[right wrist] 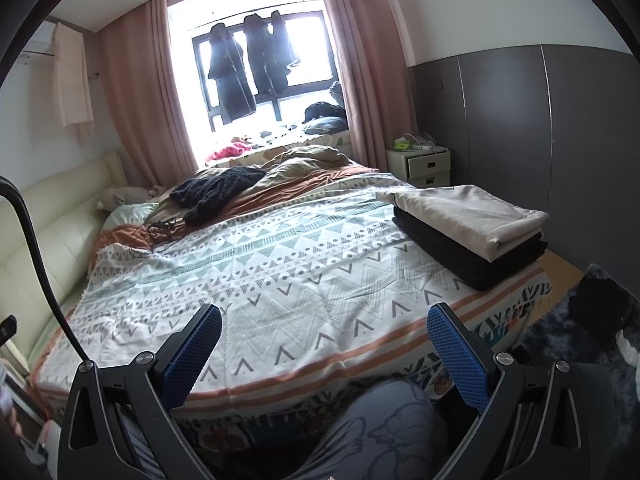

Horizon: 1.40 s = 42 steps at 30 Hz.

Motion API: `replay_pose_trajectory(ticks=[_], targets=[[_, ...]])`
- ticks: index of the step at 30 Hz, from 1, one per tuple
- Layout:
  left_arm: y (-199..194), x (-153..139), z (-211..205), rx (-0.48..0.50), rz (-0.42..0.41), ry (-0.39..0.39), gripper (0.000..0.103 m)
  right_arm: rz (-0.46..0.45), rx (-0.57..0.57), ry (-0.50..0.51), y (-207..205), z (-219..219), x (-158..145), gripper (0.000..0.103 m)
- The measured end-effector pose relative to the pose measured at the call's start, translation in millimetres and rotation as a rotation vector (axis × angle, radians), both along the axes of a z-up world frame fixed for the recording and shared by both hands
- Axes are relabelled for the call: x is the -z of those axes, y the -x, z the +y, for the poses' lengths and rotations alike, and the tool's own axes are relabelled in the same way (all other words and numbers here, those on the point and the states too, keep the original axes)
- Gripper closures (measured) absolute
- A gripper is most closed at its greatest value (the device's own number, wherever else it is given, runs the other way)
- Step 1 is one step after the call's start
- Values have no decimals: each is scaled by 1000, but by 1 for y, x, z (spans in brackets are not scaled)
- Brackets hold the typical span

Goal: Fold large clothes

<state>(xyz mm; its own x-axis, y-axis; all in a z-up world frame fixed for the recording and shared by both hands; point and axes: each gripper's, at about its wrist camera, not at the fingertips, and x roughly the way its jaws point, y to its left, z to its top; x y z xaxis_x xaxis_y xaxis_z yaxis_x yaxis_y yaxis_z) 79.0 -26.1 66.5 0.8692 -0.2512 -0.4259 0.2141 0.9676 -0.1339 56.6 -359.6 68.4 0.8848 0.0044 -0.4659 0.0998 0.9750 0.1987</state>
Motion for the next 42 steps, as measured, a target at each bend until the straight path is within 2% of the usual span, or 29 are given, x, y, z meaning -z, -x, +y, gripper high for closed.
replay_pose_trajectory(ticks=[42], targets=[[4, 5, -1, -3, -7, -7, 0, 20, 4, -4, -2, -5, 7, 0]])
